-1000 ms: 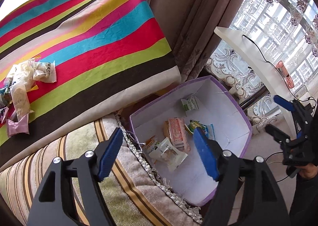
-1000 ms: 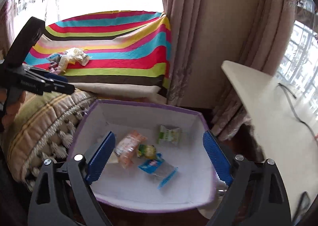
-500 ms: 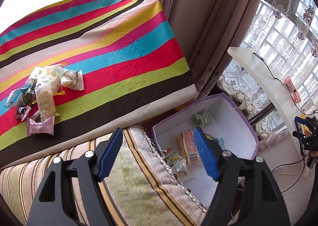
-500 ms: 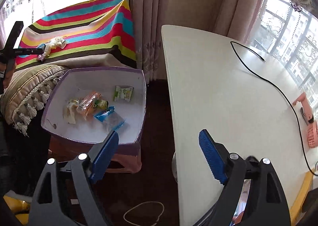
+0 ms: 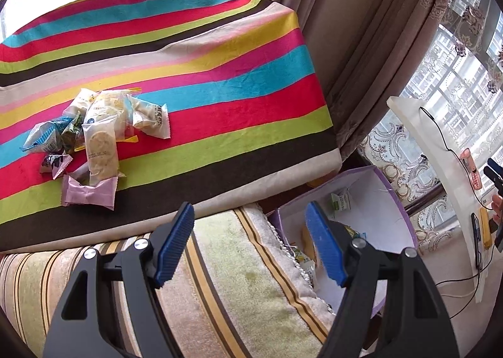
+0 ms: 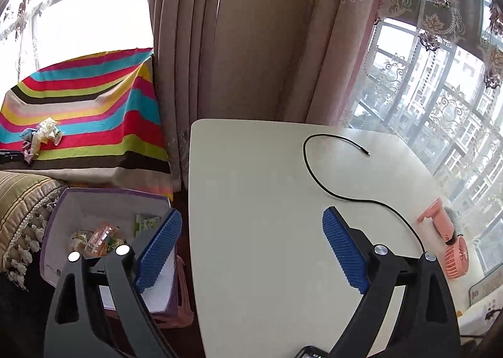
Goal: Organize snacks
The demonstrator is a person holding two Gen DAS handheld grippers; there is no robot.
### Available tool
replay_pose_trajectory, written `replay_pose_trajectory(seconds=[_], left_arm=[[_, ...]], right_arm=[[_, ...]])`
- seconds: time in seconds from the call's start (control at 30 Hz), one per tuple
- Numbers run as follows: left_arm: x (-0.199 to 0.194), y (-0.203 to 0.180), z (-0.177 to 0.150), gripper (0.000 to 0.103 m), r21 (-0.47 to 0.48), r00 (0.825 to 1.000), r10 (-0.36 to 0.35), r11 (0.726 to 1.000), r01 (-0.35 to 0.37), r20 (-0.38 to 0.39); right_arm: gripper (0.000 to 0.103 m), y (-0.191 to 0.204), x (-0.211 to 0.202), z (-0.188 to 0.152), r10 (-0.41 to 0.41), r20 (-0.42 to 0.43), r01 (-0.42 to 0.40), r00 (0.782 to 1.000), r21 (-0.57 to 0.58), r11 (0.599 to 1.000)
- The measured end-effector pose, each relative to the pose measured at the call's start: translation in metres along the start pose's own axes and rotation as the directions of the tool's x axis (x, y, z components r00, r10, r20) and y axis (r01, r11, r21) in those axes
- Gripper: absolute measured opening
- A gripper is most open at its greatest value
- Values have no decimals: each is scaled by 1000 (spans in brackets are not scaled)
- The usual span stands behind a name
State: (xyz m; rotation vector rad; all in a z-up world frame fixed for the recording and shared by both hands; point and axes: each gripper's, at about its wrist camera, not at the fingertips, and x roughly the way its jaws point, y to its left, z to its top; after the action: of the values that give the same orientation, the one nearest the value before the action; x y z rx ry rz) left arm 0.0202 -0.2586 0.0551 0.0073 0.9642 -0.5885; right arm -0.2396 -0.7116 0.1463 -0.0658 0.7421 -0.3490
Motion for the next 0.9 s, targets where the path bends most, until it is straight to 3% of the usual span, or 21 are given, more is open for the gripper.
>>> replay_pose_trajectory(seconds=[0.07, 0.13, 0.23, 0.33, 0.43, 0.53, 0.6, 0.67, 0.73, 0.9], left_arm=[[-3, 13, 0, 74, -24, 1000, 11, 1000, -11, 9], [-8, 27, 0, 75, -52, 999, 32, 998, -31, 21], [-17, 54, -2, 76, -100, 996, 80, 992, -76, 37], [-25, 85, -6, 76, -154, 991, 128, 981, -120, 40], [-32, 116, -11, 76, -210, 985, 170, 965, -159, 37], [-38, 146, -12, 76, -251, 975, 219, 947, -202, 40], [-43, 169, -10, 76, -287, 967, 250, 931, -226, 48], [-45, 189, -7, 77, -314, 961, 272, 918, -244, 48], [-41, 207, -3, 76, -326, 966, 259, 915, -239, 21], [-19, 211, -9, 73, -341, 992, 114, 932, -123, -46]], right_arm=[[89, 24, -1, 4, 18, 27, -19, 999, 41, 999], [89, 55, 5, 6, 115, 61, -121, 991, 101, 988], [89, 122, 31, 8, 227, 54, -232, 972, 96, 968], [89, 195, 62, 7, 349, 32, -351, 936, 101, 931], [89, 272, 87, 11, 413, 3, -413, 911, 61, 909], [89, 343, 98, 27, 525, -4, -525, 851, 15, 851], [89, 387, 101, 44, 557, -10, -556, 831, -53, 829], [89, 421, 109, 64, 551, -32, -551, 834, -89, 830], [89, 447, 125, 83, 575, -68, -579, 816, -85, 811], [89, 499, 171, 108, 507, -158, -528, 847, -156, 835]])
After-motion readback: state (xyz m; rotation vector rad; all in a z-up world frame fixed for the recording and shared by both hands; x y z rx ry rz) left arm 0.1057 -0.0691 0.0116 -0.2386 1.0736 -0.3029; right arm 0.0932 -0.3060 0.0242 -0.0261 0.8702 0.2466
